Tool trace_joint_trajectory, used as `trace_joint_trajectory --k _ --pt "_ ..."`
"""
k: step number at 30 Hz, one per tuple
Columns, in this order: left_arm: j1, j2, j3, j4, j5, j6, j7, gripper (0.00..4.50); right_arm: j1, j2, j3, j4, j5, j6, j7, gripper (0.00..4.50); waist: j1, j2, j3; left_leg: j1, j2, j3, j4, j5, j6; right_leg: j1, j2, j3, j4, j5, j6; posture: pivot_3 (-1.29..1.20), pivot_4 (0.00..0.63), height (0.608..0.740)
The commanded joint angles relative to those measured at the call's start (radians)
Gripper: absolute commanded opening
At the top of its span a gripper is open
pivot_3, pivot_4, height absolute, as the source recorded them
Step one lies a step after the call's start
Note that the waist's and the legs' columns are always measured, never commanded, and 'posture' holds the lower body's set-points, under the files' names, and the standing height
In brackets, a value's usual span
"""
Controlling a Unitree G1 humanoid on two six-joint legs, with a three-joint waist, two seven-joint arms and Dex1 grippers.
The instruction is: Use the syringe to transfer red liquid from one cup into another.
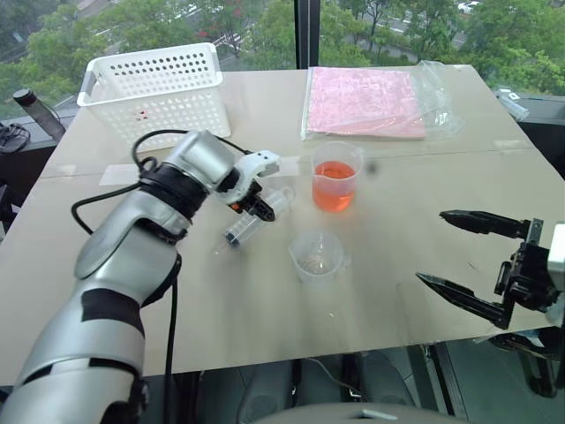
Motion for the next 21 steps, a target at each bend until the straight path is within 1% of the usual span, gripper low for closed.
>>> trace_joint_trajectory --k 1,3,4,5,6,7,8,10,11,12,14,15,17,18,21 --pt "-0.003 0.098 0.209 -0.048 -0.089 0.065 -0.015 1.38 -0.032 0.016 0.006 -0.007 0.005 -0.014 -0.046 4.5 -0.004 0.0 0.0 0.0 0.0 0.0 0.0 0.0 -0.001 0.0 0.0 0.0 0.0 0.0 0.0 0.0 0.15 0.74" --pt "0.009 0.097 0.407 -0.066 -0.164 0.142 0.036 1.38 -0.081 0.031 0.039 0.014 -0.009 -0.021 -0.085 4.5 -0.007 0.0 0.0 0.0 0.0 0.0 0.0 0.002 -0.003 -0.001 0.0 0.0 0.0 0.0 0.0 0.0 0.15 0.74" --pt "0.005 0.072 0.524 -0.07 -0.2 0.184 0.075 1.38 -0.107 0.039 0.058 0.029 -0.018 -0.02 -0.103 4.5 -0.007 0.0 0.0 -0.001 0.0 0.0 0.001 0.002 -0.003 -0.001 -0.001 0.0 0.0 0.0 0.0 0.0 0.15 0.74" --pt "0.004 0.049 0.611 -0.081 -0.224 0.219 0.11 1.38 -0.124 0.044 0.07 0.041 -0.024 -0.02 -0.113 4.5 -0.002 0.0 0.0 -0.001 0.0 0.0 0.002 0.002 -0.003 -0.001 -0.001 -0.001 0.0 0.0 0.0 0.0 0.15 0.74" --pt "0.019 0.006 0.719 -0.12 -0.253 0.206 0.163 1.38 -0.139 0.053 0.081 0.057 -0.032 -0.024 -0.115 4.5 0.006 0.0 0.0 -0.002 0.0 -0.002 0.005 0.002 -0.003 0.0 -0.001 -0.002 0.0 0.0 0.0 0.0 0.15 0.74" --pt "0.034 -0.028 0.795 -0.157 -0.272 0.195 0.206 1.38 -0.149 0.059 0.088 0.067 -0.039 -0.027 -0.113 4.5 0.013 0.0 0.0 -0.003 0.0 -0.003 0.008 0.001 -0.003 0.0 -0.001 -0.004 0.001 0.0 0.0 0.0 0.15 0.74" --pt "0.061 -0.098 0.897 -0.232 -0.32 0.125 0.249 1.38 -0.173 0.064 0.097 0.092 -0.047 -0.028 -0.123 4.5 0.017 0.0 0.0 -0.005 -0.001 -0.005 0.009 0.001 -0.002 0.0 -0.002 -0.005 0.0 0.0 0.001 0.0 0.15 0.74" --pt "0.107 -0.224 1.016 -0.378 -0.377 -0.024 0.331 1.38 -0.221 0.068 0.112 0.132 -0.066 -0.027 -0.14 4.5 0.023 0.0 0.0 -0.008 -0.001 -0.008 0.013 0.001 -0.003 0.0 -0.003 -0.007 0.0 0.002 0.003 0.0 0.15 0.74" --pt "0.12 -0.288 1.048 -0.429 -0.383 -0.104 0.39 1.38 -0.243 0.058 0.12 0.151 -0.074 -0.006 -0.159 4.5 0.025 0.0 0.0 -0.01 -0.002 -0.009 0.015 0.001 -0.003 0.0 -0.003 -0.007 -0.001 0.003 0.004 0.0 0.15 0.74" --pt "0.131 -0.329 1.055 -0.46 -0.372 -0.165 0.44 1.38 -0.258 0.048 0.127 0.165 -0.088 0.014 -0.179 4.5 0.025 0.0 0.0 -0.01 -0.002 -0.009 0.015 0.002 -0.003 0.0 -0.003 -0.007 0.0 0.003 0.004 0.0 0.15 0.74" --pt "0.149 -0.378 1.062 -0.49 -0.369 -0.255 0.495 1.38 -0.28 0.037 0.144 0.188 -0.131 0.031 -0.208 4.5 0.024 0.0 0.0 -0.011 -0.003 -0.009 0.016 0.002 -0.003 0.0 -0.004 -0.007 0.0 0.003 0.004 0.0 0.15 0.74" --pt "0.158 -0.409 1.054 -0.495 -0.393 -0.309 0.467 1.38 -0.298 0.047 0.154 0.203 -0.14 0.021 -0.211 4.5 0.023 0.0 0.0 -0.01 -0.003 -0.009 0.016 0.002 -0.003 -0.001 -0.003 -0.007 0.0 0.003 0.004 0.0 0.15 0.74" --pt "0.183 -0.454 0.98 -0.494 -0.372 -0.455 0.417 1.38 -0.333 0.05 0.171 0.218 -0.156 0.041 -0.25 4.5 0.018 0.001 -0.001 -0.01 -0.003 -0.008 0.014 0.002 -0.004 -0.002 -0.003 -0.007 0.0 0.003 0.004 0.0 0.15 0.74" --pt "0.186 -0.49 0.952 -0.488 -0.377 -0.502 0.401 1.38 -0.359 0.051 0.182 0.223 -0.167 0.054 -0.279 4.5 0.017 0.002 -0.001 -0.01 -0.003 -0.007 0.013 0.003 -0.005 -0.002 -0.003 -0.006 0.0 0.003 0.004 0.0 0.15 0.74" --pt "0.194 -0.549 0.896 -0.462 -0.375 -0.608 0.375 1.38 -0.431 0.046 0.202 0.231 -0.188 0.103 -0.353 4.5 0.015 0.002 -0.001 -0.01 -0.003 -0.007 0.013 0.003 -0.005 -0.003 -0.003 -0.006 0.001 0.003 0.004 0.0 0.15 0.74"
